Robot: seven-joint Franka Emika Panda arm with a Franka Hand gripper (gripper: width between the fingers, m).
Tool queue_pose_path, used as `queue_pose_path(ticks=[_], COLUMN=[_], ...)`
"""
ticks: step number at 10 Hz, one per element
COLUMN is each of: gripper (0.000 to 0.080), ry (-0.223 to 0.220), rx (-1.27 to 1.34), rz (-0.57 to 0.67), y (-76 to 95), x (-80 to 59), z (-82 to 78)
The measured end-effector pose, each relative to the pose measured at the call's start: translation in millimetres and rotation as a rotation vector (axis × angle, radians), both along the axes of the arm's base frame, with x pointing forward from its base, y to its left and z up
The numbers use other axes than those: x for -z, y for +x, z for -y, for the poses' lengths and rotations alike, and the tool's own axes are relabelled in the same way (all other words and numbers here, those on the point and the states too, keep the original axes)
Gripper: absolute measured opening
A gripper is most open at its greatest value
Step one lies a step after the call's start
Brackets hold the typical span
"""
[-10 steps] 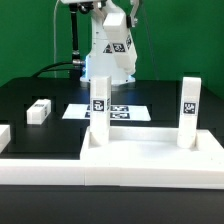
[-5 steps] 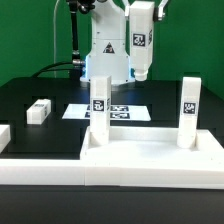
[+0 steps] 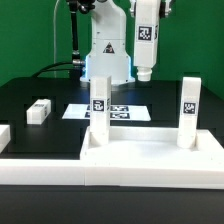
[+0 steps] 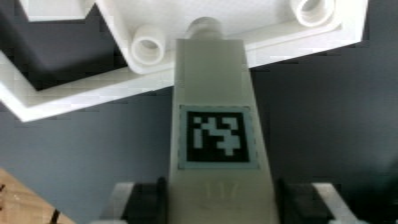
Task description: Assemble desk
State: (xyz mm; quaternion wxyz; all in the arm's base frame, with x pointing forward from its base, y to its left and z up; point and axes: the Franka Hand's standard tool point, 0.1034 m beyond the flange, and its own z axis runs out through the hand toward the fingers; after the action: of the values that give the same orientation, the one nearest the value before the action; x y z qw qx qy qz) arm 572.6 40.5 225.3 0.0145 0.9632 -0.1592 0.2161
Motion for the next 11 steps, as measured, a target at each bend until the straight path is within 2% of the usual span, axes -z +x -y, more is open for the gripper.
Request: queue_pose_path(ticks=[1,3,4,5,10,11], gripper=[0.0287,0.0287,0.0287,0.0287,0.0287,0.0287], ry=[0.005,0.004,0.016,0.025,0.064,0.075], rx=[0.022,0.049,0.055,0.063,0.053,0.041], rz=[0.007,0.036,0.041,0.04,0.018,0.046], y=[10.6,44.6,47.7,43.6,43.9,47.6], x=[0.8,-5.9,-1.9,6.3,8.0,17.2], z=[-15.9,-55.6,-74.9,-87.4,-90.5,-91.3])
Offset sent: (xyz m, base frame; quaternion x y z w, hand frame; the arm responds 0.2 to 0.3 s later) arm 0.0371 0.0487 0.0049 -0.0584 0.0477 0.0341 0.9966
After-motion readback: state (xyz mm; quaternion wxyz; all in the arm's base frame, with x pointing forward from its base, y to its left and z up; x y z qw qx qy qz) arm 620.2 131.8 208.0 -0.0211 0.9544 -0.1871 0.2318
